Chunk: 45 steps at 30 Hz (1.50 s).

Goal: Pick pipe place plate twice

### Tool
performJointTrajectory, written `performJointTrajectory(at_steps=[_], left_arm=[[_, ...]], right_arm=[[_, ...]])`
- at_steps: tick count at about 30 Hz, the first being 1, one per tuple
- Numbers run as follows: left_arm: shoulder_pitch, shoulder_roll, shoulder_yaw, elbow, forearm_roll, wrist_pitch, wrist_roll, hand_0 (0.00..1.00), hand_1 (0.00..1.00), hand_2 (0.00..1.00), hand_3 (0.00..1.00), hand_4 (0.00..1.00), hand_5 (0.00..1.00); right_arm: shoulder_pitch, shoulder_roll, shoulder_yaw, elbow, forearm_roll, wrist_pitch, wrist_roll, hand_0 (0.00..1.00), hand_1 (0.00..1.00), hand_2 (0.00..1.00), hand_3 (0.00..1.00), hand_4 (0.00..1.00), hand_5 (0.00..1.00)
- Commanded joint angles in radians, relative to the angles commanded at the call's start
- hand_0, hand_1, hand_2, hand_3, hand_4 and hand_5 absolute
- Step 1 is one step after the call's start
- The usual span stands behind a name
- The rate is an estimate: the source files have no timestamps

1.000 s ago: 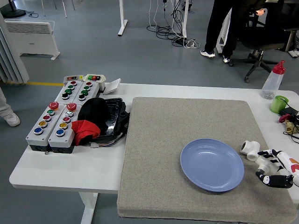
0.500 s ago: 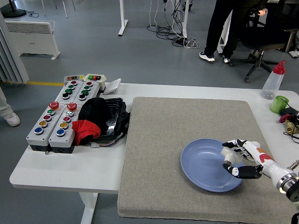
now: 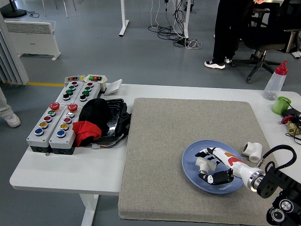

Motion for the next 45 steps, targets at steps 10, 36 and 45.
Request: performJointTrajectory(at_steps=[10, 36, 45], left_arm=[[0.0, 0.0, 0.002, 0.0, -0.003, 0.001, -0.002, 0.634, 0.604, 0.633, 0.703, 0.626, 0.998], [0.003, 0.0, -0.006, -0.003, 0.009, 0.005, 0.007, 0.634, 0.603, 0.632, 0.703, 0.629, 0.998], [0.009, 0.0, -0.017, -0.005, 0.023, 0.009, 0.016, 0.633, 0.604, 0.633, 0.703, 0.629, 0.998]], right_arm=[[-0.003, 0.006, 0.021, -0.015, 0.001, 0.021, 0.048, 0.998, 0.928, 0.998, 0.998, 0.872, 0.272], [0.041, -0.081, 0.189, -0.226, -0.07, -0.103, 0.087, 0.973, 0.904, 0.998, 0.998, 0.794, 0.214], [0.069, -0.079, 0.132, -0.344, -0.028, -0.107, 0.11, 0.945, 0.9, 0.998, 0.998, 0.786, 0.223]])
